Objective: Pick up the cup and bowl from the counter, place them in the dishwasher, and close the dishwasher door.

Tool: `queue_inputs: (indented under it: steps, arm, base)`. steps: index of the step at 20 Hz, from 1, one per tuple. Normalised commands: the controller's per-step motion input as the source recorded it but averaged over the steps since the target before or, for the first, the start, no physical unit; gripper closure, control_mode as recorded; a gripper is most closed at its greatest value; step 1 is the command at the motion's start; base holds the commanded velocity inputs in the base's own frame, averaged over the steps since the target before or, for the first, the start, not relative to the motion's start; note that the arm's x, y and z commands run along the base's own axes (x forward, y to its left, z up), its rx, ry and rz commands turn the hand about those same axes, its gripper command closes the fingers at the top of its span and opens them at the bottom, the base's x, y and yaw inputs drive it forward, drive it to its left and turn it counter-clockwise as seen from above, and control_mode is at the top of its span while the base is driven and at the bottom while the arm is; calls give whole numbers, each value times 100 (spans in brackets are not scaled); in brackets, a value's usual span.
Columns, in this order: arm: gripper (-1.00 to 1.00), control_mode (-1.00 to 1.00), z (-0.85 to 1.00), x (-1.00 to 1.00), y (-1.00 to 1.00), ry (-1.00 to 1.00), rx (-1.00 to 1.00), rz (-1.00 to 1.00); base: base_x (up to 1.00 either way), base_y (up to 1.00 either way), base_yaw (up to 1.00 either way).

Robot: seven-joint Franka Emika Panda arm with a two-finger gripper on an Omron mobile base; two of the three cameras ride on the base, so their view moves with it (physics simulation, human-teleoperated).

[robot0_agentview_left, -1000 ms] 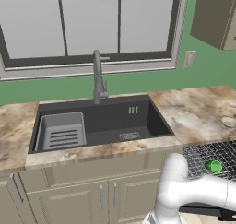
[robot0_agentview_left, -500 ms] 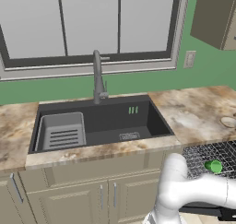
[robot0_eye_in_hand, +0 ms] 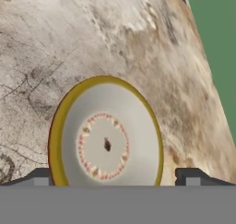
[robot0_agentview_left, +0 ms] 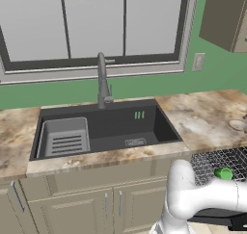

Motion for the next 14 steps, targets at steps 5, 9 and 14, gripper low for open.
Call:
queue_inputs:
  steps: [5,9,14]
  arm:
    - [100,-100,-45,9,-5,0,0,0]
    - [100,-100,-47,1,-5,0,0,0]
    - [100,-100,-45,4,-6,0,0,0]
  base:
    - [0,0,0]
    - [0,0,0]
    - [0,0,0]
